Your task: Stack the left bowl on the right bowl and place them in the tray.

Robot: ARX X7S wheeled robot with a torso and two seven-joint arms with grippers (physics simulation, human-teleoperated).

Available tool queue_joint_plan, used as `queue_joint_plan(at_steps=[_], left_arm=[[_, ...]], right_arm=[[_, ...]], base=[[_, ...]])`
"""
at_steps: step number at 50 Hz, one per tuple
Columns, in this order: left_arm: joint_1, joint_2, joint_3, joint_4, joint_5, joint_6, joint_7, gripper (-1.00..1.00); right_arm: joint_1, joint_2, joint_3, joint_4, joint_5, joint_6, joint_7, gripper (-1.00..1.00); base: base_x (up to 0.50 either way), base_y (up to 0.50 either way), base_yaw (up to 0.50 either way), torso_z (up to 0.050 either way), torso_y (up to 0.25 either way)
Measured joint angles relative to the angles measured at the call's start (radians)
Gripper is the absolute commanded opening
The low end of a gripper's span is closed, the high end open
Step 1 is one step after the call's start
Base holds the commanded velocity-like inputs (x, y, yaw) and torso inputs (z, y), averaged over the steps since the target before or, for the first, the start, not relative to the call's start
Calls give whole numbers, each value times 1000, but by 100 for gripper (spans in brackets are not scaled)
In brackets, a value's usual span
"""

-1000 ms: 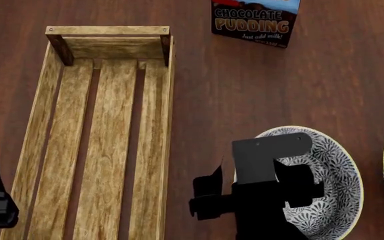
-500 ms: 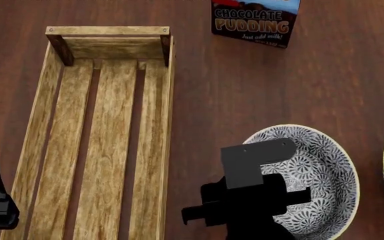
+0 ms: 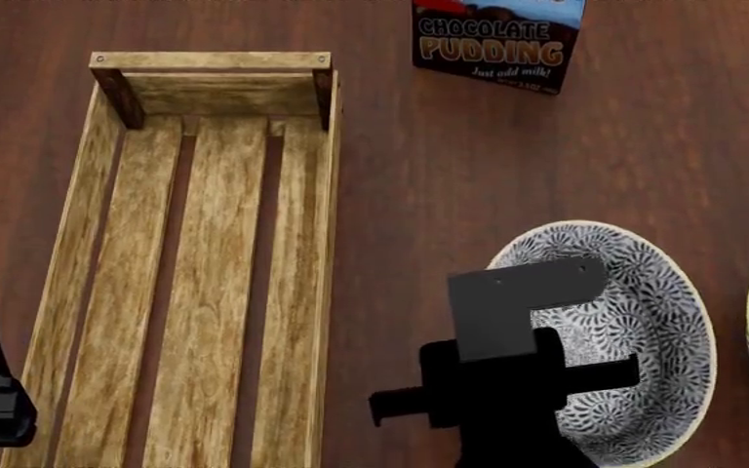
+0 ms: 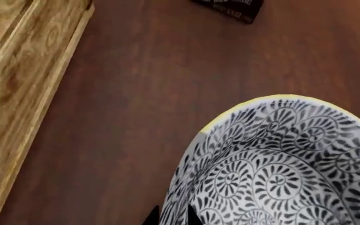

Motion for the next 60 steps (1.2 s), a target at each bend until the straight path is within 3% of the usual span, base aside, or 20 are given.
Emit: queue_joint_plan(at_steps=[24,47,60], left_arm=[[0,3,-20,3,-25,-4,-10,100],[-2,1,-35,18,-40,-21,-25,100],[-9,4,-36,20,-36,-31,-43,100]], right_arm=[[124,20,44,-394,163,343,142,-100],[290,160,70,-367,728,404,588,-100],[345,268,63,-295,881,389,708,-100]], base=[[0,0,0,0,0],[0,0,0,0,0],[0,0,0,0,0]])
